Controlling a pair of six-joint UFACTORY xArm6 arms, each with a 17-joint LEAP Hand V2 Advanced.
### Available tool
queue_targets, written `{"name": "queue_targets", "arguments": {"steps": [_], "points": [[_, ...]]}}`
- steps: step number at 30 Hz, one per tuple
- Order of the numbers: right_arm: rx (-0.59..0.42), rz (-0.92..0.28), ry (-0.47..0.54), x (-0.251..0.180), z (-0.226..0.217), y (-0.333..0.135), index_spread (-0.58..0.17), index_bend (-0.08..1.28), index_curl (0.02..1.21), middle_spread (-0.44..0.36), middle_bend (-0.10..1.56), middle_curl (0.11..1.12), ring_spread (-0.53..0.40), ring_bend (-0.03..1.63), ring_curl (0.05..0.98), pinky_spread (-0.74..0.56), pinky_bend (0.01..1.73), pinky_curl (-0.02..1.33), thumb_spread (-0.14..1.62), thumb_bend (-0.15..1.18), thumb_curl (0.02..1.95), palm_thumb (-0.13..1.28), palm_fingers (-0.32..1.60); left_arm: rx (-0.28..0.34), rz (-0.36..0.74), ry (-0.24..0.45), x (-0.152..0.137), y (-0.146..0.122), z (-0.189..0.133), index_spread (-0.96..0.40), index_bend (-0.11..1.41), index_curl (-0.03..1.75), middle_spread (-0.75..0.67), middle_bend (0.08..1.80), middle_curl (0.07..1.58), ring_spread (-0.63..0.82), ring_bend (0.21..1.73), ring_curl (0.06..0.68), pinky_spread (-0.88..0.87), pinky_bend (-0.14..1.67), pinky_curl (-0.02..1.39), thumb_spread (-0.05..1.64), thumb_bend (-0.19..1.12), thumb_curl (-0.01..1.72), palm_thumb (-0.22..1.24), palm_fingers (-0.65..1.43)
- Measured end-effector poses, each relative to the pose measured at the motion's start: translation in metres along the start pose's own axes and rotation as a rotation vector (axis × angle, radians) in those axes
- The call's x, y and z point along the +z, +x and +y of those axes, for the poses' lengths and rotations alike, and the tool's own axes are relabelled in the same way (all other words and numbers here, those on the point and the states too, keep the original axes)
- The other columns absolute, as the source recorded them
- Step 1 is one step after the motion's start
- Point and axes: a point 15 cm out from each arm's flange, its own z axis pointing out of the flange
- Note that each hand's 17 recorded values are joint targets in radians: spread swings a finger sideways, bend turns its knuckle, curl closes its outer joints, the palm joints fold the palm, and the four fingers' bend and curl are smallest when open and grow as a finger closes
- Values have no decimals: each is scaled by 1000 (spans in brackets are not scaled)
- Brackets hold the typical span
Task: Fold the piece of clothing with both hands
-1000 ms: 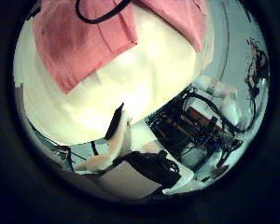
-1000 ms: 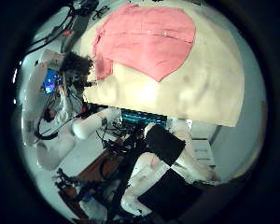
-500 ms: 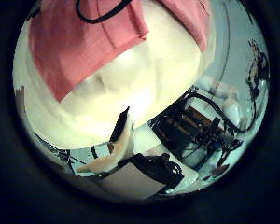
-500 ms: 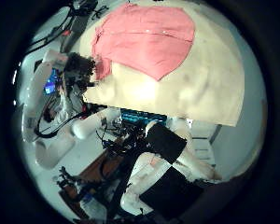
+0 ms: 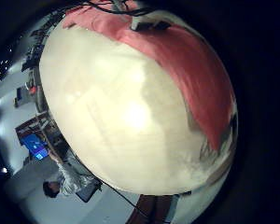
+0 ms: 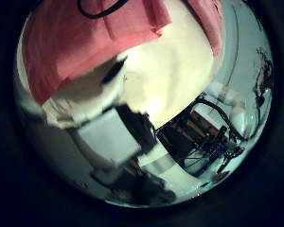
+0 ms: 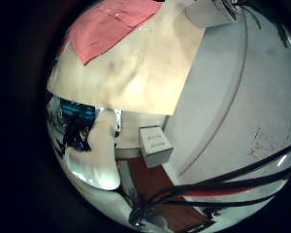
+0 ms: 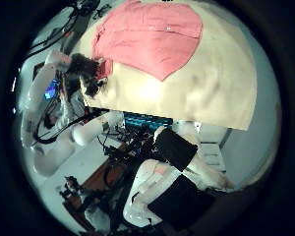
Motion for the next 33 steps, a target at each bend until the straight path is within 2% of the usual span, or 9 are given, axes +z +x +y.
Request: {"name": "queue_targets", "arguments": {"steps": [5, 7, 11, 12, 14, 17, 18, 23, 33], "points": [[-2, 18, -2, 2, -3, 3, -275, 162, 298, 92, 194, 318, 202, 279, 256, 427, 297, 296, 1154, -19, 279, 528, 265, -1, -2, 9, -6, -1, -1, -248, 235, 456, -297, 738, 665, -404, 1040, 453, -490, 714, 454, 1015, 48, 375, 707, 1157], [-6, 20, 2, 2, -6, 2, -269, 159, 293, 42, 184, 315, 177, 306, 262, 413, 304, 297, 1154, -19, 278, 528, 278, -4, -2, 21, -10, -1, -2, -312, 292, 505, -345, 764, 711, -433, 1112, 488, -557, 845, 506, 1011, 58, 401, 774, 1195], [-41, 30, 24, 1, -15, -2, -269, 220, 318, 36, 78, 266, 148, 351, 274, 349, 383, 323, 1159, -15, 281, 538, 218, -7, -8, 64, -23, -1, -3, -426, 442, 620, -432, 804, 800, -453, 1227, 540, -612, 1052, 591, 964, 41, 460, 840, 1189], [-48, 33, 34, 0, -18, -3, -264, 215, 319, 10, 190, 279, 161, 307, 262, 325, 381, 321, 1160, -16, 282, 540, 242, -9, -7, 79, -27, -1, -3, -452, 475, 648, -449, 814, 822, -456, 1252, 550, -614, 1093, 607, 952, 36, 475, 851, 1177], [-69, 41, 63, -1, -26, -7, -265, 220, 325, -5, 178, 274, 166, 298, 255, 226, 393, 319, 1161, -18, 283, 542, 295, -12, 0, 111, -35, 2, -4, -503, 556, 715, -488, 854, 876, -455, 1301, 573, -611, 1182, 646, 931, 19, 510, 867, 1155], [-93, 42, 45, 19, -31, -12, -263, 236, 338, 7, 139, 253, 144, 393, 270, 139, 409, 319, 1161, -19, 284, 541, 332, -9, 10, 144, -46, 5, -3, -543, 625, 774, -515, 899, 923, -453, 1341, 594, -602, 1236, 676, 911, 6, 543, 884, 1133], [-102, 41, 30, 31, -32, -14, -263, 199, 330, -22, 258, 280, 129, 405, 272, 109, 383, 309, 1159, -22, 284, 537, 396, -9, 12, 144, -48, 6, -1, -556, 647, 796, -523, 912, 939, -452, 1353, 600, -598, 1250, 685, 905, -1, 555, 888, 1118], [-152, 46, 68, 66, -55, -27, -271, 130, 293, -122, 337, 316, -32, 606, 322, -68, 432, 301, 1101, -31, 279, 474, 585, -2, 18, 143, -58, 8, 8, -602, 691, 878, -556, 956, 1005, -440, 1396, 620, -583, 1302, 715, 885, -13, 606, 885, 1074], [-205, 20, 73, 130, -88, -54, -284, 167, 285, -184, 410, 372, -213, 755, 380, -279, 584, 317, 1019, -28, 290, 441, 604, 5, 23, 131, -66, 18, 15, -652, 684, 992, -589, 962, 1081, -430, 1429, 631, -564, 1328, 733, 872, -16, 675, 880, 1038]]}}
